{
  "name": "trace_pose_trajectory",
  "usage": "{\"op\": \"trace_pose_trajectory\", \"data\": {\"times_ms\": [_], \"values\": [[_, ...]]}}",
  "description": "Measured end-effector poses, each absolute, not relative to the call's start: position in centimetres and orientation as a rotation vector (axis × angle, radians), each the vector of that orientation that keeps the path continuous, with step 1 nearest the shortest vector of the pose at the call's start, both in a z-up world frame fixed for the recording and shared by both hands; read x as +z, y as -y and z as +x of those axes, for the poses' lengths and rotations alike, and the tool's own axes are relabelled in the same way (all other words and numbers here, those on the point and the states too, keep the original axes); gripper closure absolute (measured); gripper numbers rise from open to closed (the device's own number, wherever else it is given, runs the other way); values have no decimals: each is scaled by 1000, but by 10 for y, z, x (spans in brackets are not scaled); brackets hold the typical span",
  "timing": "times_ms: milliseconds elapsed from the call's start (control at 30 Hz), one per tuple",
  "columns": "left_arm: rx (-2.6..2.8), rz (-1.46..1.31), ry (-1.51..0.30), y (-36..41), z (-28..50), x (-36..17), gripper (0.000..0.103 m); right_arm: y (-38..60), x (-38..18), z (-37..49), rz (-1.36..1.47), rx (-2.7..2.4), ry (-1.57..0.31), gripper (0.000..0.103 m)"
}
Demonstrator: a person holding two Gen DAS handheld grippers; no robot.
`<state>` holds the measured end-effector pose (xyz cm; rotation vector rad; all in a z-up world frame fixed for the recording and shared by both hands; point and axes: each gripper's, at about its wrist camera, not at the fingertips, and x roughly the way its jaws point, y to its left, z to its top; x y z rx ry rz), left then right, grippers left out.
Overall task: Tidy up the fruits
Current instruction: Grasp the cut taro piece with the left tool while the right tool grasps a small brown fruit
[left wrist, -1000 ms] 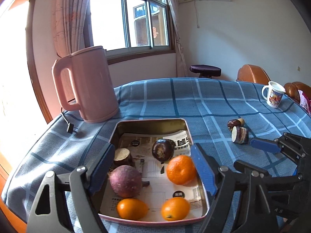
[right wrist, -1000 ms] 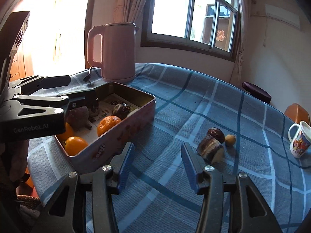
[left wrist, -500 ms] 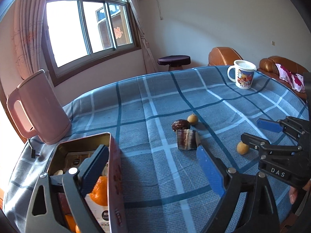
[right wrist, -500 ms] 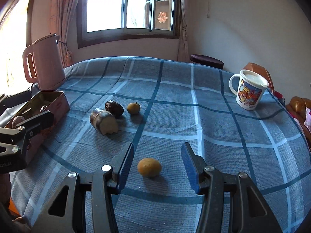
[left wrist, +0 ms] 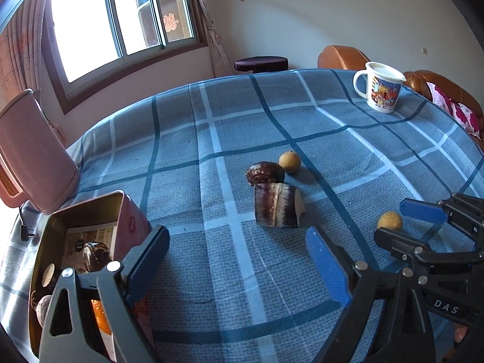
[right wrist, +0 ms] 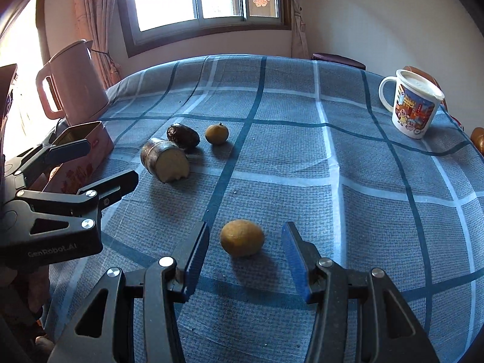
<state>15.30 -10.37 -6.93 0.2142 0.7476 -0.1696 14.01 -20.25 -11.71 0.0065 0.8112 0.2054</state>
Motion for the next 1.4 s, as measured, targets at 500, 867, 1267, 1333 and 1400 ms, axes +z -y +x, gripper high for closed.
{"op": "trace_pose_trajectory", "data": {"times_ms": [500, 867, 1267, 1333, 1400], "values": [[-212, 172, -803, 112, 180, -80, 17, 201, -113, 142, -12, 187, -806, 71], [-304, 181, -815, 126, 184, -87, 62, 195, -103, 157, 12, 167, -777, 71], [-310, 161, -784, 118, 177, -82, 63, 192, -103, 154, 27, 174, -712, 71], [-314, 165, -769, 118, 174, -80, 63, 193, -103, 153, 31, 181, -705, 71], [-315, 172, -753, 118, 170, -78, 63, 193, -102, 152, 31, 183, -702, 71]]}}
